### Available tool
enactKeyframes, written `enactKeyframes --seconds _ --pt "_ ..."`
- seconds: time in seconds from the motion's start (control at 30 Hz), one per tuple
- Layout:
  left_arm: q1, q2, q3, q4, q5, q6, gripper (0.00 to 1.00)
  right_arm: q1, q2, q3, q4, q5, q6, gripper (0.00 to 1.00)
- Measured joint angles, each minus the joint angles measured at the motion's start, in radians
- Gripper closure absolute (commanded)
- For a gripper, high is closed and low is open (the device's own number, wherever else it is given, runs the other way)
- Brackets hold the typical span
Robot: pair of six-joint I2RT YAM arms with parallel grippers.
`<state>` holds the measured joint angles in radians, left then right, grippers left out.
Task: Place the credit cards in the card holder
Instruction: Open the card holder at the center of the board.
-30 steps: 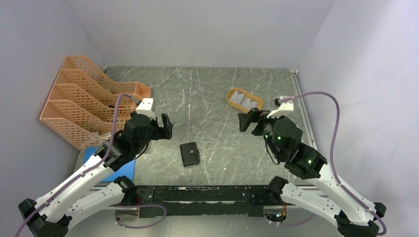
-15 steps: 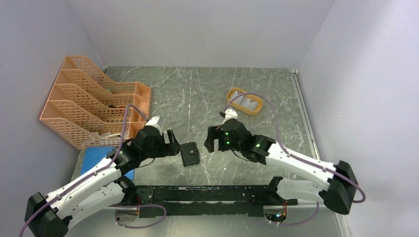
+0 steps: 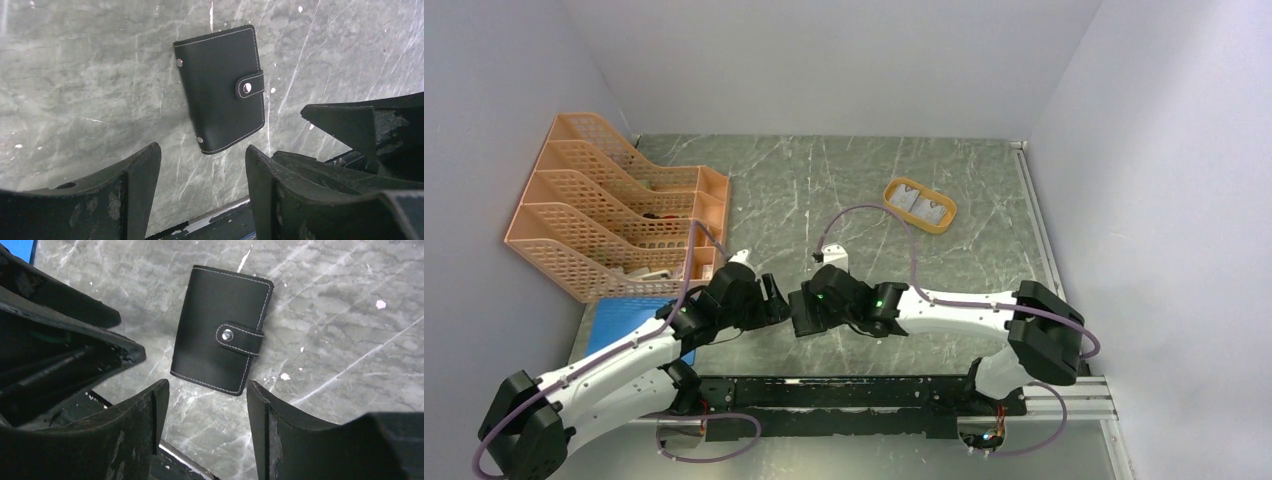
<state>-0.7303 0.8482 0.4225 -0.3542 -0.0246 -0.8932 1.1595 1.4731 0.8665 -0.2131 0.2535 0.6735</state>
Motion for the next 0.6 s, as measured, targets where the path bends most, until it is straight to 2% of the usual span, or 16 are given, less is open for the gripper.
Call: enactKeyframes --seconds 0.23,0.6 --pt "0.000 0.087 -0.023 0.109 0.047 -0.031 0.40 0.009 0.065 0.030 -0.001 0.058 0.002 0.43" --pt "0.000 0.236 -0.071 0.241 0.079 -0.065 0.44 -0.039 0.072 0.008 0.031 0.018 0.047 0.49"
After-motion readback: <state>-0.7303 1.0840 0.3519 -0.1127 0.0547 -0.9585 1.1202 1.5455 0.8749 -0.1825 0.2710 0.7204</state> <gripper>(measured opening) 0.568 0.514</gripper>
